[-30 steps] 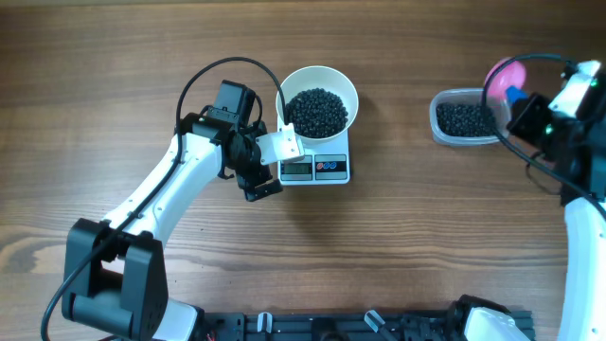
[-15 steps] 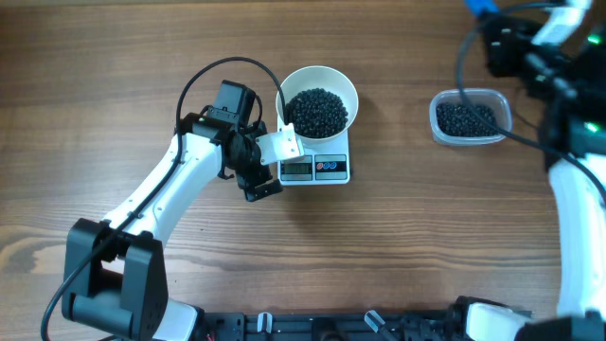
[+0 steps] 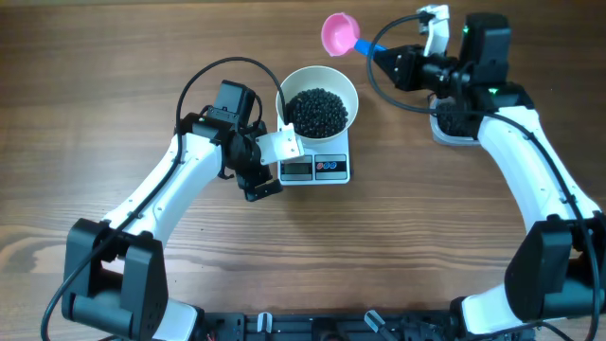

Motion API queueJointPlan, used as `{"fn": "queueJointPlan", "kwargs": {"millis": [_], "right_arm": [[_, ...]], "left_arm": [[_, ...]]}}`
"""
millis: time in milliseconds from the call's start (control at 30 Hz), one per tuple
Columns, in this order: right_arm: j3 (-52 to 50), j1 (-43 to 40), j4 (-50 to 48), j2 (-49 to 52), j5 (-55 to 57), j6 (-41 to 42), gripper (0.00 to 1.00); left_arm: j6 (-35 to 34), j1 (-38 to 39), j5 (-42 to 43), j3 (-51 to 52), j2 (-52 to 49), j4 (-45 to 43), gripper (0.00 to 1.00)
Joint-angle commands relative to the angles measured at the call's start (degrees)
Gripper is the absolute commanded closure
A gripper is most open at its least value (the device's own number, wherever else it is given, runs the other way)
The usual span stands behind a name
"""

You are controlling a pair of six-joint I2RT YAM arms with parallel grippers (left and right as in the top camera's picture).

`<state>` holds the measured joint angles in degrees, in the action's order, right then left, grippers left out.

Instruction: Scoop item into bowl and weigh 150g on scale

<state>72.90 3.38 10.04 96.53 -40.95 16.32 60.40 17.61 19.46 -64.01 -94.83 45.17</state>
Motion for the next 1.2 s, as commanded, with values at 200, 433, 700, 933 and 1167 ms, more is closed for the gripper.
{"fn": "queueJointPlan", "kwargs": {"millis": [200, 433, 700, 933, 1167], "right_arm": [[15.43, -3.13, 11.17, -0.33, 1.16, -9.35, 0.96], [27.61, 1.84, 28.76, -0.31, 7.15, -24.35, 0.96], [27.58, 12.87, 39.6, 4.63, 24.52, -34.36, 0.96], [27.58, 13.64, 41.16, 7.65, 29.55, -41.18, 0.96], [27.56, 15.26, 42.18, 12.37, 22.58, -41.75, 0.96]], "left_arm": [[0.9, 0.17, 1.07, 0.22, -0.59, 0.02, 0.0], [0.9, 0.17, 1.07, 0.22, -0.59, 0.04, 0.0], [0.9, 0.17, 1.07, 0.22, -0.59, 0.04, 0.0], [0.9, 0.17, 1.07, 0.22, -0.59, 0.02, 0.0], [0.9, 0.17, 1.07, 0.22, -0.59, 0.02, 0.0]]}}
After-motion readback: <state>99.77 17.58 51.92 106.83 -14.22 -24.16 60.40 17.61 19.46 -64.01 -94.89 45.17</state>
